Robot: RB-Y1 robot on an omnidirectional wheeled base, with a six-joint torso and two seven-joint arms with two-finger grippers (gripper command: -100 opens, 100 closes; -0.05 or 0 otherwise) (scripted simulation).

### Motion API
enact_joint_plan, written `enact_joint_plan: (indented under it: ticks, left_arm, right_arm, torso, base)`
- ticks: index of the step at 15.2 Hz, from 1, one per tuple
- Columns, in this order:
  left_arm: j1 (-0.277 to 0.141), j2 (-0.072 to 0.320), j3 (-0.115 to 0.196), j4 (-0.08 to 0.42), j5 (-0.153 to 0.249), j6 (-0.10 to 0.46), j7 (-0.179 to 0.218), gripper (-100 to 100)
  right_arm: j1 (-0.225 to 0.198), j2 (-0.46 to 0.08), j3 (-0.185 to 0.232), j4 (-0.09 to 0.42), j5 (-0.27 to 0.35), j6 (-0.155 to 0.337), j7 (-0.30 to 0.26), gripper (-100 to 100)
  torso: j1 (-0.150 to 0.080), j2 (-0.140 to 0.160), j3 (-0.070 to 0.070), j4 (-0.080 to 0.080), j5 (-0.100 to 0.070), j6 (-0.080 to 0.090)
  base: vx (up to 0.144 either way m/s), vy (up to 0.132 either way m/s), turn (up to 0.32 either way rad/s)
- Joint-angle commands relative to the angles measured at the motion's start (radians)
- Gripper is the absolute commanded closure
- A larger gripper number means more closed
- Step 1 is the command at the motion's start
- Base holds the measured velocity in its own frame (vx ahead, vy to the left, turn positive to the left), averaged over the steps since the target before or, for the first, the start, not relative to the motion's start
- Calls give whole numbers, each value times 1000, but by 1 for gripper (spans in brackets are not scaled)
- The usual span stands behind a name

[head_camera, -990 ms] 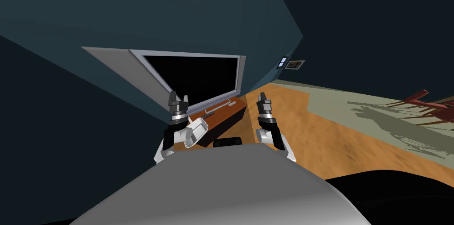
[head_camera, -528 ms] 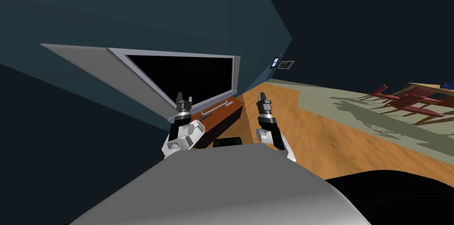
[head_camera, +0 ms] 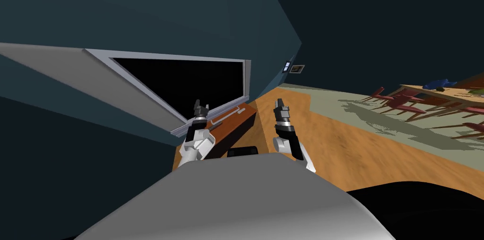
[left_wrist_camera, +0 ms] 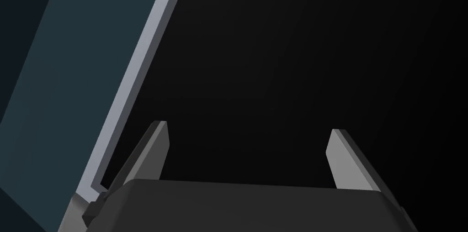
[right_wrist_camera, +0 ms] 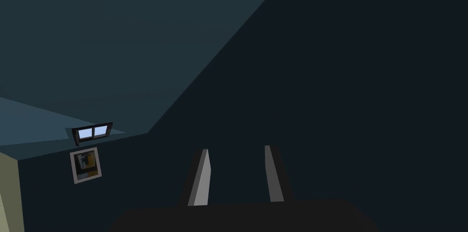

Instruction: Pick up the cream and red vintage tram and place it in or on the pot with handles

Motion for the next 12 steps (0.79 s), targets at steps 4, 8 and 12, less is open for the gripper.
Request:
enact_joint_plan:
  ticks: [4,8,12]
  left_arm:
    - [-42,9,2,87,32,31,18,-100]
    - [-108,22,9,177,77,83,46,-100]
    - [-140,29,11,266,97,109,60,-100]
  right_arm:
    - [0,0,0,0,0,0,0,0]
    - [0,0,0,0,0,0,0,0]
    - [0,0,0,0,0,0,0,0]
  torso:
    - [0,0,0,0,0,0]
    - [1,0,0,0,0,-1]
    - [1,0,0,0,0,0]
  base:
    - [1,-10,-94]
    - [1,-6,-122]
    - [-1,-1,-128]
